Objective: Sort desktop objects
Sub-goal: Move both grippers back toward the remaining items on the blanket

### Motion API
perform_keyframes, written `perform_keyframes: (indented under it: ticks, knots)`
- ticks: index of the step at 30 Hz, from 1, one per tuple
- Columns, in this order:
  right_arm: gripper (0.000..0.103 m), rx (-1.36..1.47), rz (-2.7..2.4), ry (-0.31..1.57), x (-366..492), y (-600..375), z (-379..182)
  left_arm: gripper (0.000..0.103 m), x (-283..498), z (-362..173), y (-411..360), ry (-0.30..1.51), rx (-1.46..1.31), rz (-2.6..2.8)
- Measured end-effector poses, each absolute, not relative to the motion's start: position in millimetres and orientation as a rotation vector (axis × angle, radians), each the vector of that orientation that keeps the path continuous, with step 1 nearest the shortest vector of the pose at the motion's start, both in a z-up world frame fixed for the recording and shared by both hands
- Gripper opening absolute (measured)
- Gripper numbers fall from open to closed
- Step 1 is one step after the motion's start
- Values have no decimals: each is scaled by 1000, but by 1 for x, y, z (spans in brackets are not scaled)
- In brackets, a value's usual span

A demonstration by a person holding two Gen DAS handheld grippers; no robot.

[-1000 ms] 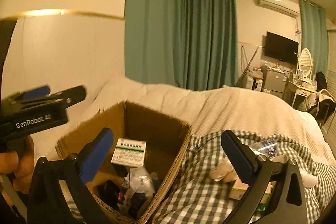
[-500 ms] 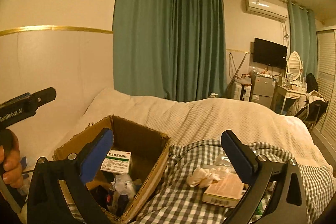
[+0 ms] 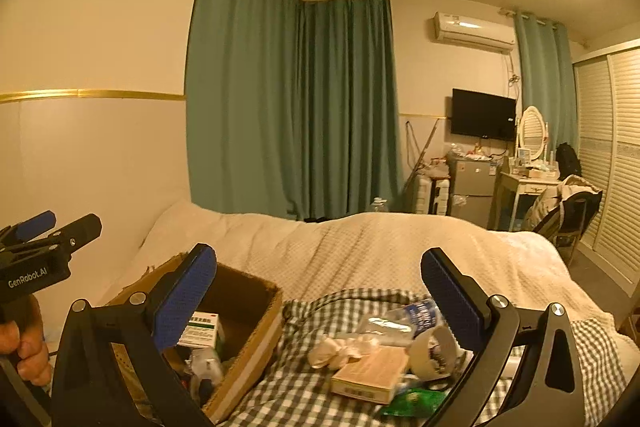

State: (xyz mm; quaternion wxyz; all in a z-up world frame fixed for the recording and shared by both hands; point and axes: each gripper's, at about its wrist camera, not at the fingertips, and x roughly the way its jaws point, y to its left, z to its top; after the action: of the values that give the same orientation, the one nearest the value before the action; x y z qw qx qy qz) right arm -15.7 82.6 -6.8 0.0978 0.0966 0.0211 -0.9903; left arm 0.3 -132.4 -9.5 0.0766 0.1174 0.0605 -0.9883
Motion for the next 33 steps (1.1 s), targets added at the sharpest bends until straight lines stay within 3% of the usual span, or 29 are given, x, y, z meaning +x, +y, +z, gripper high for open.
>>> perform_keyframes:
  ticks: [33]
  knots:
    - [103,246,-3059,-11,14,187,20,103,-1,10,-8,92,367,-3104]
